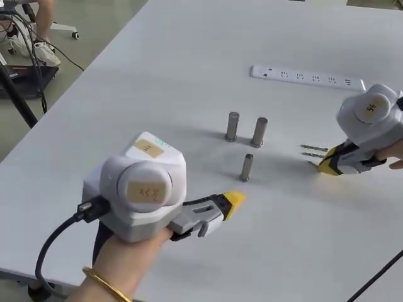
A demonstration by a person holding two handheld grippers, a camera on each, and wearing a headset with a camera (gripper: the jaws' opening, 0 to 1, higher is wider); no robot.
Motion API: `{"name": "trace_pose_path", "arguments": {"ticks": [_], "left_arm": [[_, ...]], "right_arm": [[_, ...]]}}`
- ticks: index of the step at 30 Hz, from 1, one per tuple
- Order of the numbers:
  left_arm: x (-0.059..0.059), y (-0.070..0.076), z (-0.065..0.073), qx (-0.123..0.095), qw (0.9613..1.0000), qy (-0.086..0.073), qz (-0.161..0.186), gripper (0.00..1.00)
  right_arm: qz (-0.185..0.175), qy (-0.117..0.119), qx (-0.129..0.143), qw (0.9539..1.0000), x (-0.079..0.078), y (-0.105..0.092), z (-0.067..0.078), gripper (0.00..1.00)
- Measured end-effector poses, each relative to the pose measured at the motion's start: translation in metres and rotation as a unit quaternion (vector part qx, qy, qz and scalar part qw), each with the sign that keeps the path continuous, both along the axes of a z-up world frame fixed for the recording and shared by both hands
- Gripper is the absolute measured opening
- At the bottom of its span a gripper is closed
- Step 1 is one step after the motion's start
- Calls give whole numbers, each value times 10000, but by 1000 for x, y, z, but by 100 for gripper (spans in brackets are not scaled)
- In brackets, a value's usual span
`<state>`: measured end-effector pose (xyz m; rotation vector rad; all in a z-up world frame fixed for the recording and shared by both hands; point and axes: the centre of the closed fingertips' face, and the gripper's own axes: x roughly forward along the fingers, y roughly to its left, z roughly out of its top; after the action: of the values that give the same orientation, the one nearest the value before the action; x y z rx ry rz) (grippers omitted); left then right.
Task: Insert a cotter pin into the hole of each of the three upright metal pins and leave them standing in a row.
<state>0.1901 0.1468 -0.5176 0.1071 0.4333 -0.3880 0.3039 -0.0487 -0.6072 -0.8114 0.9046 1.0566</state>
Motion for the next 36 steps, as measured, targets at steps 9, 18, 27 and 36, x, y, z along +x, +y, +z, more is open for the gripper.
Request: {"name": "trace_pose_path", "arguments": {"ticks": [9,18,27,36], "left_arm": [[0,0,0,4,10000,1,-13,81],[-1,-3,-1,-29,10000,56,-77,77],[-2,-8,-1,-44,9998,55,-189,74],[-6,-14,-3,-130,9992,169,-342,63]], "right_arm": [[-9,81,-135,9999,10,-4,-4,0],[33,-12,-26,10000,9,-5,-2,0],[285,-292,189,9990,-7,7,17,0],[833,-605,452,9937,-41,32,42,0]]}}
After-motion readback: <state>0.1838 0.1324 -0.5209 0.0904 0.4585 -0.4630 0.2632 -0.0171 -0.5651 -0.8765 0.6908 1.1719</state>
